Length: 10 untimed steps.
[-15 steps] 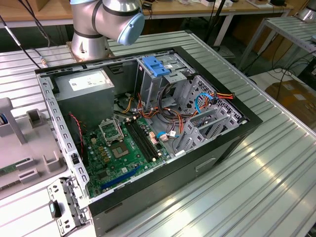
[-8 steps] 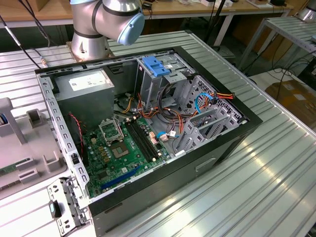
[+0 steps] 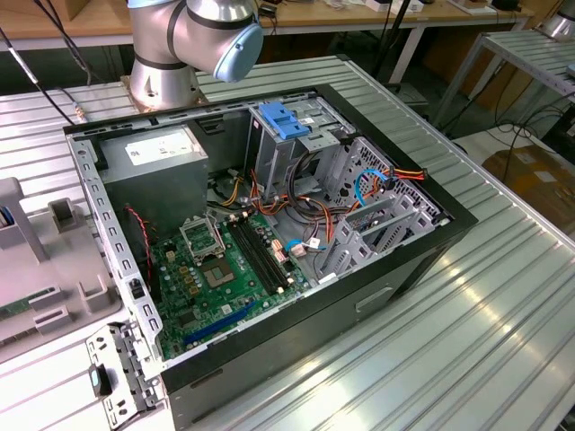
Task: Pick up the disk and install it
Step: 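Pick up the disk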
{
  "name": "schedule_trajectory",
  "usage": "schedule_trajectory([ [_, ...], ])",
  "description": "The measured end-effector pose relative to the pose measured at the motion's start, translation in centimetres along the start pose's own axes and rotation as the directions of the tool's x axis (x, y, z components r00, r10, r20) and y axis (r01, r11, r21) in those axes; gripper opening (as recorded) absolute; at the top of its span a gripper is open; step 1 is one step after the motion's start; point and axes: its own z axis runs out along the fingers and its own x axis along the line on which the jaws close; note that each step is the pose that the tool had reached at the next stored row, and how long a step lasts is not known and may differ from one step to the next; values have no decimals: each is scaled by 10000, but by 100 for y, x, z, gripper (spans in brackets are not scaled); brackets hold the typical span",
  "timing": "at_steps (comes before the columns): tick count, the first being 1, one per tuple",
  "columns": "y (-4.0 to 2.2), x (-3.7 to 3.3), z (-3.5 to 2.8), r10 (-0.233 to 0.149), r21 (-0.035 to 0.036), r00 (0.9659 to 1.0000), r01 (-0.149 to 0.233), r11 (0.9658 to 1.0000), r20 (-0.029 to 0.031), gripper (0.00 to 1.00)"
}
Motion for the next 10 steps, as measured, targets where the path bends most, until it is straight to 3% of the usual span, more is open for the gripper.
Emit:
schedule_trajectory([
  [10,0,0,0,-520,-13,9986,520,9986,-23,11],
])
